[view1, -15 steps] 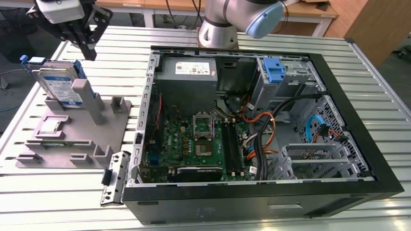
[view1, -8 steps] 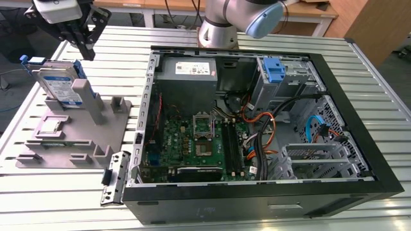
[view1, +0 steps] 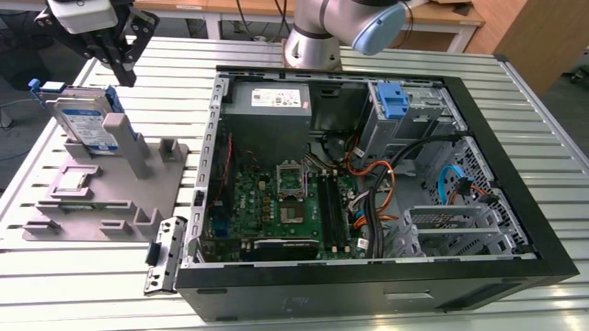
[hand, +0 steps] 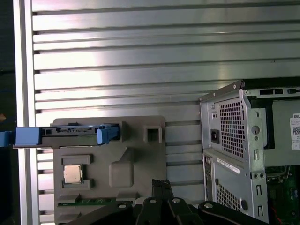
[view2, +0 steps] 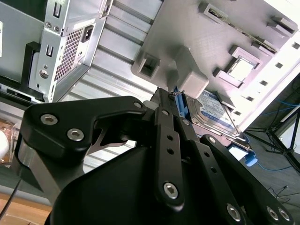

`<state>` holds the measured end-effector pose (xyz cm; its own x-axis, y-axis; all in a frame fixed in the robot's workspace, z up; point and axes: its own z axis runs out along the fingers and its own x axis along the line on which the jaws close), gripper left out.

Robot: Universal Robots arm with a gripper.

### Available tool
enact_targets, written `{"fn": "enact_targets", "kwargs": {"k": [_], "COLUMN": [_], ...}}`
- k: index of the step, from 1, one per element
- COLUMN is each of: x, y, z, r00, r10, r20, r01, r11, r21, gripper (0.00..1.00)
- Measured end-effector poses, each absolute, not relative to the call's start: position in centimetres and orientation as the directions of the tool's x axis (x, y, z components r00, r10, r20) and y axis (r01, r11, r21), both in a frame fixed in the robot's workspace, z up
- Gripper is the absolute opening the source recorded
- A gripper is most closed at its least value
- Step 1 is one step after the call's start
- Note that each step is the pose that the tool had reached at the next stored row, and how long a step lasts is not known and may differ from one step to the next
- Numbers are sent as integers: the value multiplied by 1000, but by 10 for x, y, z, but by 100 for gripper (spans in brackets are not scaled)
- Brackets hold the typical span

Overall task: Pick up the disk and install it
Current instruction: 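Reach for the disk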

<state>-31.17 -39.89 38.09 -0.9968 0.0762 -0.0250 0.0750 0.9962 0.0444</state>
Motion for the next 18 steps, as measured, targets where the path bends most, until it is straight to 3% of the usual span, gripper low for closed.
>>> {"fn": "enact_targets", "kwargs": {"k": [18], "x": [-318], "y": [-399], "z": [381], "r00": [-997], "r10": [76], "r20": [-25], "r01": [75], "r11": [996], "r21": [44], "gripper": [11]}}
